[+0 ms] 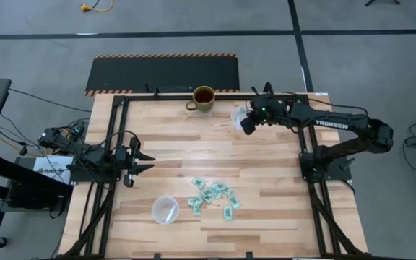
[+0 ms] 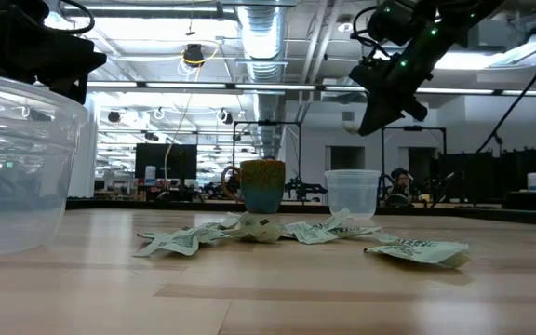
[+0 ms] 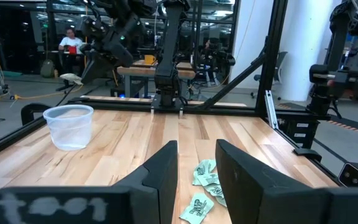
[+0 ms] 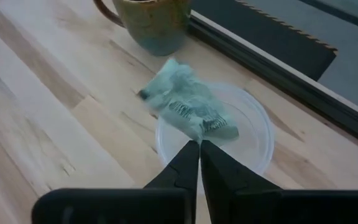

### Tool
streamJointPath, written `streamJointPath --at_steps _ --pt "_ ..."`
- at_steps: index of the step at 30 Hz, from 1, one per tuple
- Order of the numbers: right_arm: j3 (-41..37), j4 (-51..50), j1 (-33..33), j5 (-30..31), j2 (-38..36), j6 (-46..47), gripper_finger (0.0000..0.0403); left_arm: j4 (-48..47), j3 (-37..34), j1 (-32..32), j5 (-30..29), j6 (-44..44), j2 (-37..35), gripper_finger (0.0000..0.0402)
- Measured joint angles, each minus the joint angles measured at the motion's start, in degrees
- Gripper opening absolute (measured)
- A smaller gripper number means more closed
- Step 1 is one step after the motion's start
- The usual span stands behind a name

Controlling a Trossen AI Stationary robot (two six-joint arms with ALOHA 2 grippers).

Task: Pick and place items into bin
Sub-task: Put the stevia packet into the top transparent bin

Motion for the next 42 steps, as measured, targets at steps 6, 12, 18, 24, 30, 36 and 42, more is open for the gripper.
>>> streamJointPath --at_steps 6,12,18,24,30,36,42 --pt "0.0 0.0 -0.02 0.02 -0.02 -0.06 0.0044 0.0 -0.02 0.0 0.0 0.0 0.01 0.0098" --pt "0.0 0.0 0.09 -0.12 -0.02 -0.02 0.0066 0.0 -0.01 0.0 0.0 -0.01 0.0 0.0098" --pt "0.0 -0.01 2.03 -14.4 -0.02 0.01 0.0067 0.0 -0.02 0.0 0.0 -0.02 -0.01 0.0098" --pt "0.0 -0.02 9.68 -31.05 -0.04 -4.02 0.0067 0.0 0.0 0.0 0.0 0.0 -0.01 0.0098" --pt "0.0 0.0 22.17 -30.87 -0.07 -10.23 0.0067 0.0 -0.02 -0.01 0.0 -0.01 0.0 0.0098" --pt "-0.03 0.01 33.06 -19.21 -0.07 -10.4 0.0067 0.0 -0.01 0.0 0.0 -0.01 0.0 0.0098" --pt "-2.56 2.59 39.56 -11.7 -0.09 -10.45 0.0074 0.0 -0.02 -0.02 0.0 -0.02 0.01 0.0098"
